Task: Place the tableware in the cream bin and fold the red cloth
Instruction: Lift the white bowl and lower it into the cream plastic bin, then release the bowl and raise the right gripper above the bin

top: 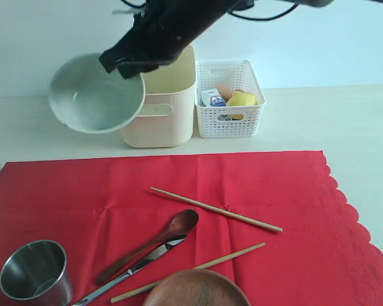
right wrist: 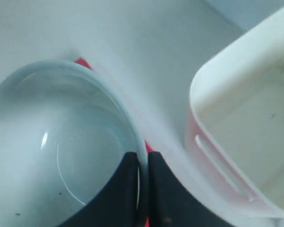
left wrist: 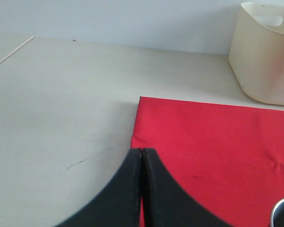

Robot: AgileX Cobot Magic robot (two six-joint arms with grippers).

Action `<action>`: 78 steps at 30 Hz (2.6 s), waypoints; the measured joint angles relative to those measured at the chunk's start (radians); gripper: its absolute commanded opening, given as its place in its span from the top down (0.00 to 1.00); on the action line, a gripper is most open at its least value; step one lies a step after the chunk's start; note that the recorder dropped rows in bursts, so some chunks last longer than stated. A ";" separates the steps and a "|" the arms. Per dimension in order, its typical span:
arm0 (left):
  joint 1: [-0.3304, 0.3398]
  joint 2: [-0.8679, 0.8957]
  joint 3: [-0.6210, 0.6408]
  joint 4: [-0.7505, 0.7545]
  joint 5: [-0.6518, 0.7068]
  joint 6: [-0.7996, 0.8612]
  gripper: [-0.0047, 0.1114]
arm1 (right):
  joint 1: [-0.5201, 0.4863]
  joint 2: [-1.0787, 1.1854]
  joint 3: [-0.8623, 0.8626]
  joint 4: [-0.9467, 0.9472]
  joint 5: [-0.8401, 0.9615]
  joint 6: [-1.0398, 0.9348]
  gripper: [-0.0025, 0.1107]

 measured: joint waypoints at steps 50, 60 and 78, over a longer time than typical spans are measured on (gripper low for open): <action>0.000 0.000 0.000 0.000 0.000 0.000 0.95 | -0.145 0.164 0.305 -0.639 -1.105 0.123 0.68; 0.000 0.000 0.000 0.000 0.000 0.000 0.95 | -0.145 0.128 0.305 -0.713 -1.045 0.209 0.34; 0.000 0.000 0.000 0.000 0.000 0.000 0.95 | -0.145 -0.253 0.301 -0.531 -0.431 0.290 0.37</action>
